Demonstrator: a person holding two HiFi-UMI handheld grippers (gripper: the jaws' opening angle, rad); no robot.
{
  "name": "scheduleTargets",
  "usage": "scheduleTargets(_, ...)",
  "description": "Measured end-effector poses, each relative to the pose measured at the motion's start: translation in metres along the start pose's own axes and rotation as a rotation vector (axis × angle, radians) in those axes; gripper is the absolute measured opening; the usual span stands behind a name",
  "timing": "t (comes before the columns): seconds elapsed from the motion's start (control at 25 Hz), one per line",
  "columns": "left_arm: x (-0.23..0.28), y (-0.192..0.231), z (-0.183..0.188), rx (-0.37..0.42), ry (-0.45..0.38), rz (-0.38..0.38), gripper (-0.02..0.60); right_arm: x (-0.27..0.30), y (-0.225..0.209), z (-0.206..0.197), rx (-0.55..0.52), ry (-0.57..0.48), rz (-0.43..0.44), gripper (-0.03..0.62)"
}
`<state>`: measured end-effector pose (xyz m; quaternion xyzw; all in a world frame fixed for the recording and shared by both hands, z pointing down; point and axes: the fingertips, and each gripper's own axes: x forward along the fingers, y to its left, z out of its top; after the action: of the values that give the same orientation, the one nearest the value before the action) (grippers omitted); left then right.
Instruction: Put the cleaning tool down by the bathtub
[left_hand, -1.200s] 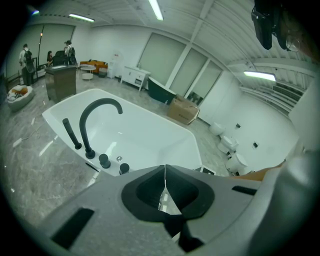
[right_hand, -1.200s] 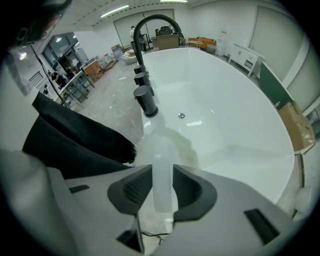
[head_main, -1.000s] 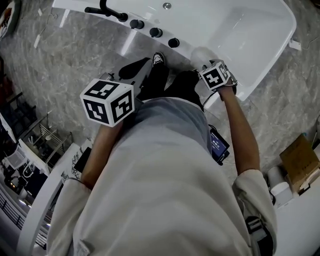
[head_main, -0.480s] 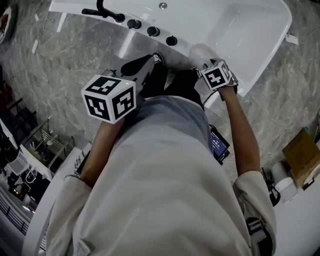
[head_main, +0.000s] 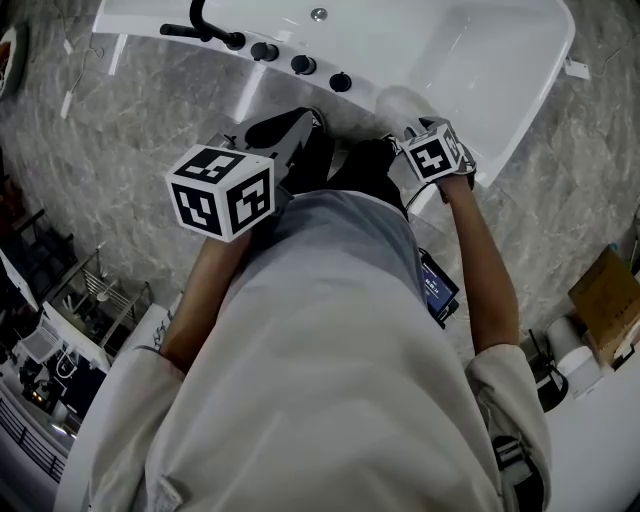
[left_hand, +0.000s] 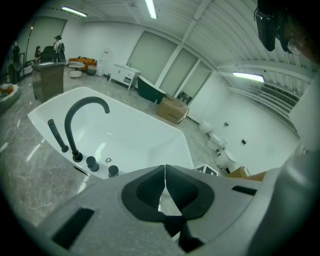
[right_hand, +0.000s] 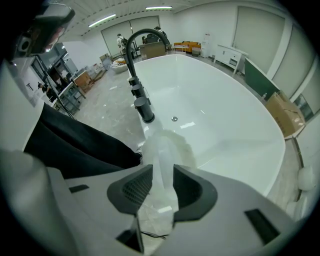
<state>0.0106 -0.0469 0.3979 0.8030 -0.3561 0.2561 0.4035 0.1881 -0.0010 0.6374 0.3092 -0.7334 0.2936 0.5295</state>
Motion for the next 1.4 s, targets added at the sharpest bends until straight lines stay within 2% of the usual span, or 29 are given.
scheduleTargets(0.36,-0.001,-0.003,0.005,0.007,-0.018,-0.033,0.009,-0.014,0.004,-0.003,0.053,-0.010,-0.021,0.103)
scheduleTargets(0.68,0.000,-0.006,0.005,0.019,-0.013,-0.070,0.009,-0.030,0.008,0.001,0.239,-0.092,-0.022,0.102)
scheduleTargets(0.76,-0.001,-0.007,0.005,0.034,-0.008,-0.072,0.009,-0.036,0.010,0.002,0.267,-0.106,-0.027,0.101)
scheduleTargets(0.88,-0.002,-0.008,0.006,0.115,0.002,-0.041,0.009,-0.044,0.014,0.004,0.306,-0.127,-0.020,0.102)
scheduleTargets(0.96,-0.001,-0.010,0.008,0.143,0.009,-0.046,0.009,-0.049,0.016,0.007,0.333,-0.148,-0.017,0.101)
scheduleTargets(1.4,0.005,-0.011,0.015,0.140,0.034,-0.120,0.009,-0.085,0.025,0.026,0.428,-0.244,-0.028,0.101)
